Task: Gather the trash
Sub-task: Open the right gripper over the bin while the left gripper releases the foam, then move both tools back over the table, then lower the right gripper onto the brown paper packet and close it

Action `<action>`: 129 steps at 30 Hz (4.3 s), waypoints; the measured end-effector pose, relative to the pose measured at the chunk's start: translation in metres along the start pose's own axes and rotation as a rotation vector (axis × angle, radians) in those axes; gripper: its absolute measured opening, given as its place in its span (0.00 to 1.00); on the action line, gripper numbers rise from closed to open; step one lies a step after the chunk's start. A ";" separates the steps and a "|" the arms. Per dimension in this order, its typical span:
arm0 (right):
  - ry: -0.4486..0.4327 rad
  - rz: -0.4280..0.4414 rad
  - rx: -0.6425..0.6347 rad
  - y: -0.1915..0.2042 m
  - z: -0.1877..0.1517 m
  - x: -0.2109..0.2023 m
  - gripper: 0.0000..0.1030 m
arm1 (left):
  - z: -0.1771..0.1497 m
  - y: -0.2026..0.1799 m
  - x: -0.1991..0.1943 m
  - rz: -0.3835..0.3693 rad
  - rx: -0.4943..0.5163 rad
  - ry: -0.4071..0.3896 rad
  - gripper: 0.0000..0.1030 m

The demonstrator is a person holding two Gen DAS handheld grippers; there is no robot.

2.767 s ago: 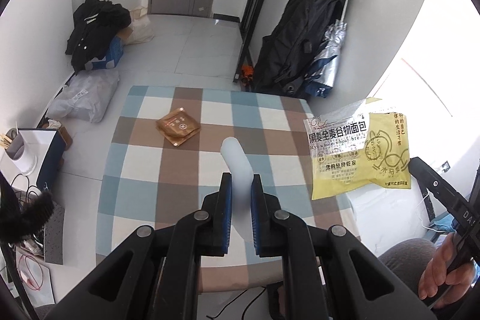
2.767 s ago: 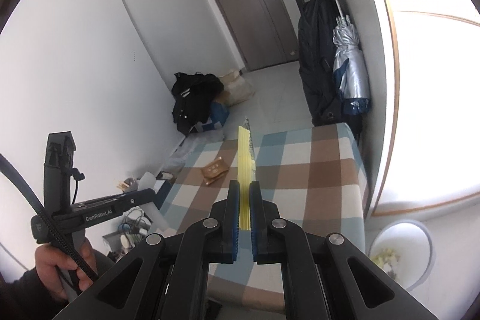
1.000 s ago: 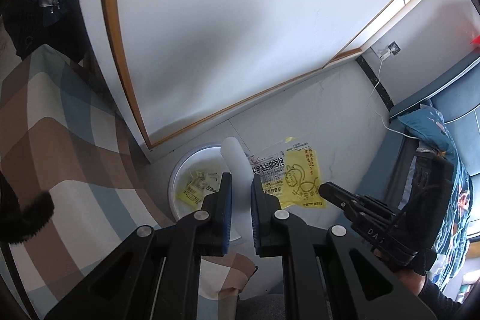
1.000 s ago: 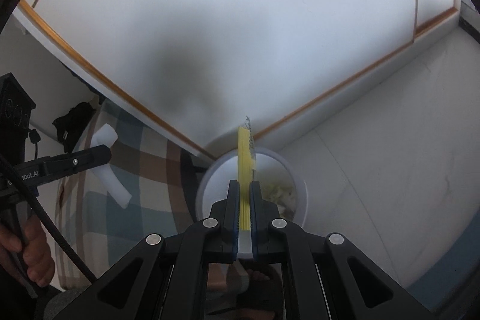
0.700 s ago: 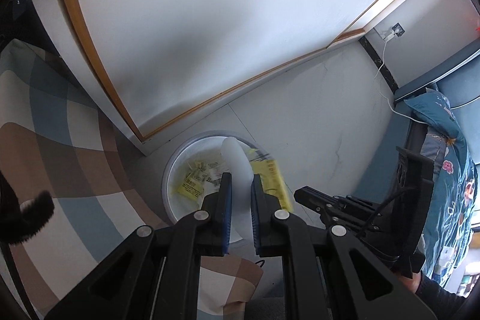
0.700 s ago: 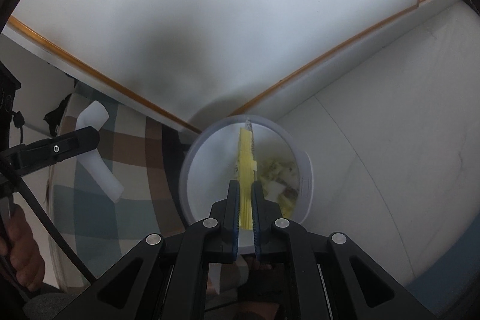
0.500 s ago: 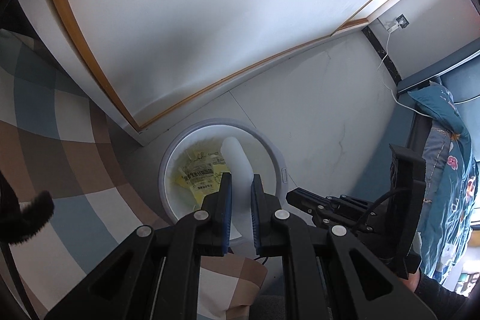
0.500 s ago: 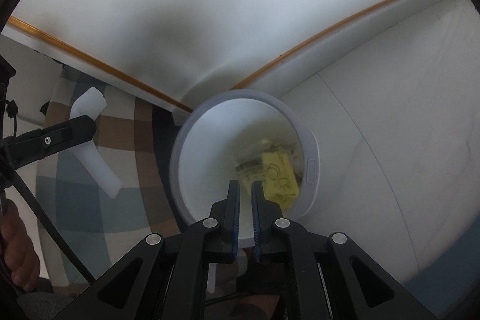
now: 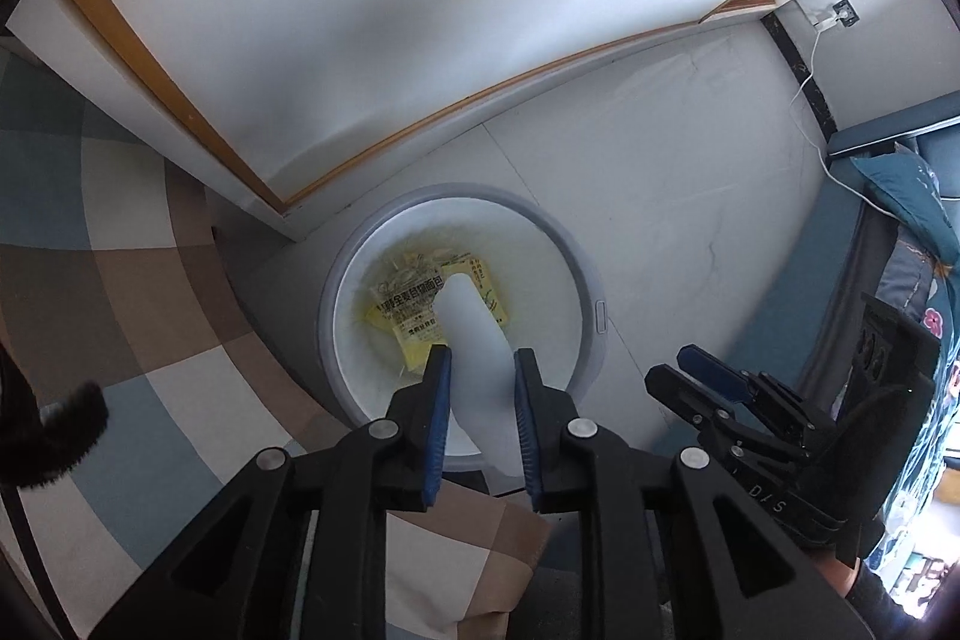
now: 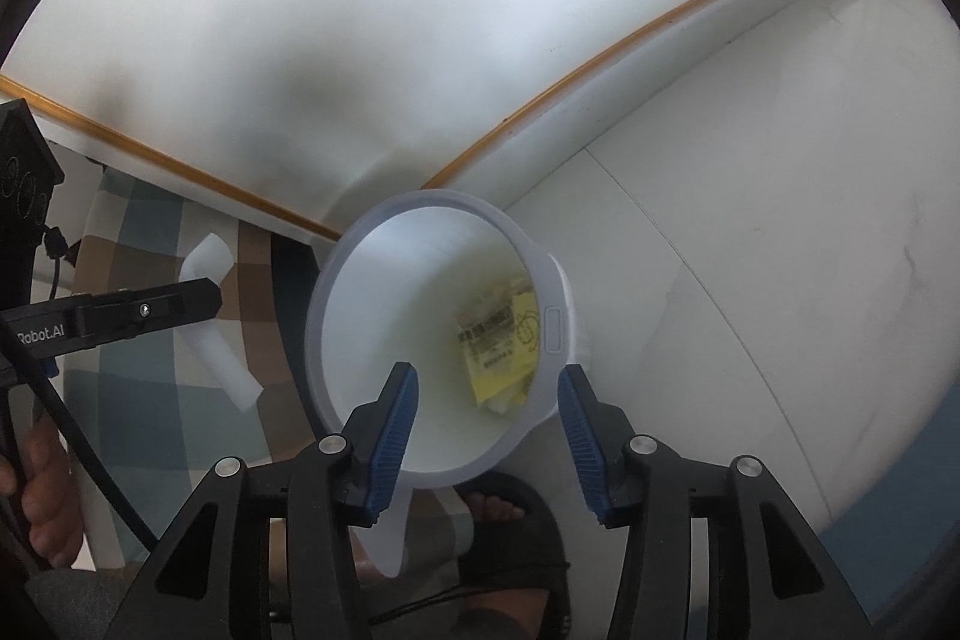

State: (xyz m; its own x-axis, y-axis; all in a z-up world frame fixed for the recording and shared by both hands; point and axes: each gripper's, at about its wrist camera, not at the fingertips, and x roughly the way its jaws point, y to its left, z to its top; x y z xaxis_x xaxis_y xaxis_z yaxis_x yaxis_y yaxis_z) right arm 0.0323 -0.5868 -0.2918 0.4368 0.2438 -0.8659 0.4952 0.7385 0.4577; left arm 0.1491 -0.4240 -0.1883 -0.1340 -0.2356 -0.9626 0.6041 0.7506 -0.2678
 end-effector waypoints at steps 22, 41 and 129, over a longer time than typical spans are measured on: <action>-0.059 0.016 -0.044 0.016 0.002 -0.027 0.81 | -0.021 -0.001 -0.040 0.061 -0.020 -0.111 0.66; -0.145 0.015 -0.120 0.044 -0.007 -0.082 0.88 | -0.065 0.008 -0.090 0.172 -0.068 -0.297 0.79; 0.075 0.104 -1.269 0.581 -0.157 0.114 0.46 | -0.329 0.410 -0.251 0.253 -0.967 -0.675 0.80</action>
State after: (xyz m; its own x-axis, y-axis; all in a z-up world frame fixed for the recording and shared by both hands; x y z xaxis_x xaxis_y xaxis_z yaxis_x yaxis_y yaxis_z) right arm 0.2516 -0.0309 -0.1563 0.3661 0.3402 -0.8662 -0.6189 0.7841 0.0464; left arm 0.1713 0.1460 -0.0700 0.5150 -0.0740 -0.8540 -0.3231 0.9060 -0.2734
